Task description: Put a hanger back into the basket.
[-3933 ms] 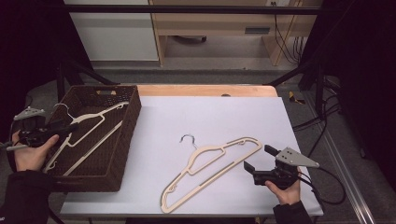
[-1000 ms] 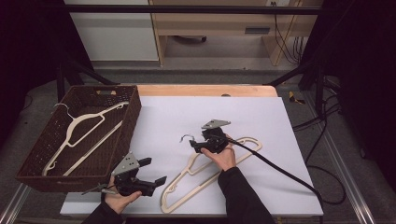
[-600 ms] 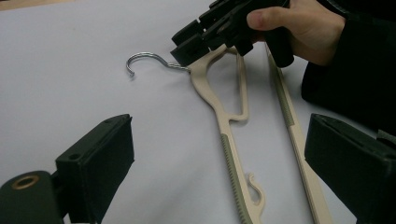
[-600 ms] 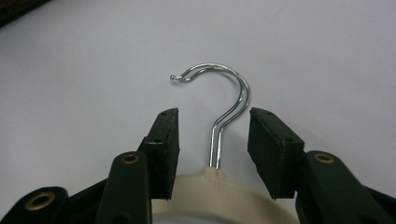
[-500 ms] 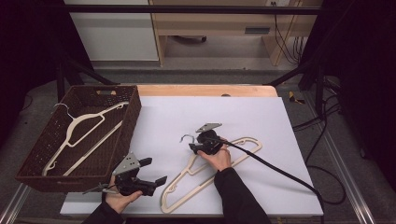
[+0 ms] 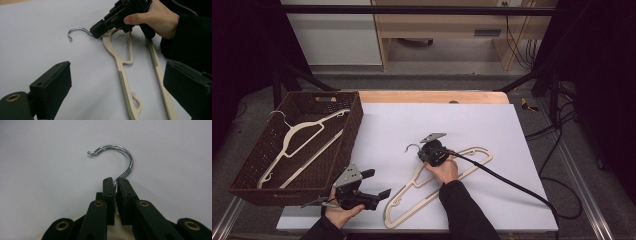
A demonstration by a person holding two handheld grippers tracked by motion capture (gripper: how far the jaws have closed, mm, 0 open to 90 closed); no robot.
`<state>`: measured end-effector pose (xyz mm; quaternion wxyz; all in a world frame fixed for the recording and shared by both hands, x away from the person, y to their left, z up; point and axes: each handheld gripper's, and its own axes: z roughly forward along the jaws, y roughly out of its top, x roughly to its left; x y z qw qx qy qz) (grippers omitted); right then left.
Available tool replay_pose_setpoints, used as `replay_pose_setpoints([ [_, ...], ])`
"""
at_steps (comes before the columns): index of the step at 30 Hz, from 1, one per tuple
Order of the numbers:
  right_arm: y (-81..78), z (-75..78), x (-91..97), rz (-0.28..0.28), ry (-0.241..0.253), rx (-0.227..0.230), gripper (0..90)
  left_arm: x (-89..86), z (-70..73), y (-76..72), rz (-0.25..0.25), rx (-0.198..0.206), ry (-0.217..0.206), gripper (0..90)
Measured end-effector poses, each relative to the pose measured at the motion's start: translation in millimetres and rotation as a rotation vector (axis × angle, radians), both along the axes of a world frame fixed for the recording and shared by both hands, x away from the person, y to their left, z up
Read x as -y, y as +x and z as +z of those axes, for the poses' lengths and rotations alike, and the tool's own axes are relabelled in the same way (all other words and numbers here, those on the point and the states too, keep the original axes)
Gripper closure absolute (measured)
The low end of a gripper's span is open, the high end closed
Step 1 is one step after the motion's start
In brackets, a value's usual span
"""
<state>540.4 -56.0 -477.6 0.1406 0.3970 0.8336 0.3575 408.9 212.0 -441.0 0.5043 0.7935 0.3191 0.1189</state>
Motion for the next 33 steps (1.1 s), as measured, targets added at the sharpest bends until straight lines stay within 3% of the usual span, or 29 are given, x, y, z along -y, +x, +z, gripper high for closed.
replay_pose_setpoints([
  [4,0.7,2.1,0.3,-0.026,0.014,-0.041,87.7,-0.2,-0.2,0.3,0.001,-0.001,0.003,7.8],
  [10,0.7,3.3,1.1,-0.038,0.023,-0.052,88.3,-0.5,-0.1,0.5,0.002,-0.003,0.002,7.8],
  [23,-10.2,24.1,6.9,-0.040,0.057,0.022,88.8,9.5,5.5,6.9,-0.014,-0.015,0.004,8.2],
  [33,-20.4,40.4,17.2,-0.034,0.102,0.059,88.9,41.7,14.8,28.8,-0.046,-0.049,0.036,12.4],
])
